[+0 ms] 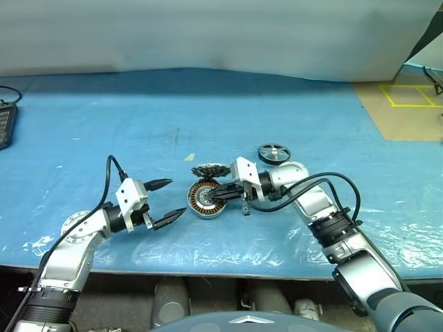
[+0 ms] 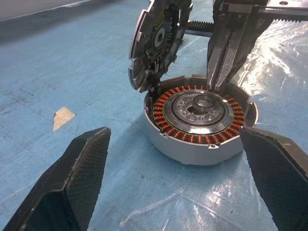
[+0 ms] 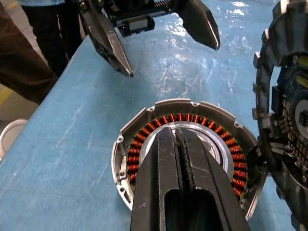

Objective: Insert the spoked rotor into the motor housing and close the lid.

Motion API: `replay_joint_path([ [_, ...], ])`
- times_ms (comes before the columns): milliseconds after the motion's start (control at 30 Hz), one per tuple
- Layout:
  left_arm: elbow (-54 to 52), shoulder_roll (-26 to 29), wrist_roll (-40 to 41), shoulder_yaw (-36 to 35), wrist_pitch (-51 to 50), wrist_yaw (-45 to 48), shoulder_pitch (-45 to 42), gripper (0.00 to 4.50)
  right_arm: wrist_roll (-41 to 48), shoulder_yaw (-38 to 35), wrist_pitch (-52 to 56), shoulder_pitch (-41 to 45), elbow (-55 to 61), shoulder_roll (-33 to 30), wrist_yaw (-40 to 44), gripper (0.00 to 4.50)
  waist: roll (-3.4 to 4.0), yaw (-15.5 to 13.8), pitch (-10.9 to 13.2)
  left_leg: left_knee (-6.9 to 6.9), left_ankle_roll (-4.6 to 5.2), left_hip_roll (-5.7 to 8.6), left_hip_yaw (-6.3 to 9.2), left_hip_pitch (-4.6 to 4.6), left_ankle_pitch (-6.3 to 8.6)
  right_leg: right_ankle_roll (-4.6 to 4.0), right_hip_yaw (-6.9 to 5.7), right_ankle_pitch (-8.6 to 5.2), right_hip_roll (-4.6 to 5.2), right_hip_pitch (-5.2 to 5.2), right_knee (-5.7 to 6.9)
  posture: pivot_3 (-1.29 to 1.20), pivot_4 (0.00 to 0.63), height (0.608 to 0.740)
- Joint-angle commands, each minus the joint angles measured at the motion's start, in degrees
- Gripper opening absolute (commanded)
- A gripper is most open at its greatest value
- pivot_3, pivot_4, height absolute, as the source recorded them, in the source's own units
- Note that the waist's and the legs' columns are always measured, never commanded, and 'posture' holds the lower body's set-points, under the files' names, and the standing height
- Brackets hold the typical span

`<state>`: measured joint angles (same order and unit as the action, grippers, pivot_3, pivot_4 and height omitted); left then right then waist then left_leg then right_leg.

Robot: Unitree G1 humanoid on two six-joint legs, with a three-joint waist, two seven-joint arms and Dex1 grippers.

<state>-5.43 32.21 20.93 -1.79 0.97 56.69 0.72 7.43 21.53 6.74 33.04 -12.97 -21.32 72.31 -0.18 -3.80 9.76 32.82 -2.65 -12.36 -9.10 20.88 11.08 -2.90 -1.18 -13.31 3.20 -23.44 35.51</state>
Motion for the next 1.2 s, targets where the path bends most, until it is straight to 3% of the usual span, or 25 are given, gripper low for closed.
replay_joint_path([
  [33, -0.7, -0.1, -0.1, -0.3, 1.3, -0.1, 0.2, 4.5, -0.4, 0.2, -0.9, 1.1, 1.0, -0.2, 0.3, 0.05, 0.0, 0.0, 0.0, 0.0, 0.0, 0.0, 0.0, 0.0, 0.0, 0.0, 0.0, 0.0, 0.0, 0.0, 0.01, 0.0, 0.15, 0.74],
  [1200, 0.0, -0.4, -0.8, 0.0, 2.2, -0.1, 0.3, 4.5, -2.6, -0.2, -3.4, 2.7, -1.3, 0.1, 0.4, 0.05, 0.0, 0.0, 0.0, 0.03, 0.01, -0.01, 0.0, 0.0, 0.0, 0.0, 0.0, 0.0, 0.0, 0.0, 0.03, 0.0, 0.15, 0.74],
])
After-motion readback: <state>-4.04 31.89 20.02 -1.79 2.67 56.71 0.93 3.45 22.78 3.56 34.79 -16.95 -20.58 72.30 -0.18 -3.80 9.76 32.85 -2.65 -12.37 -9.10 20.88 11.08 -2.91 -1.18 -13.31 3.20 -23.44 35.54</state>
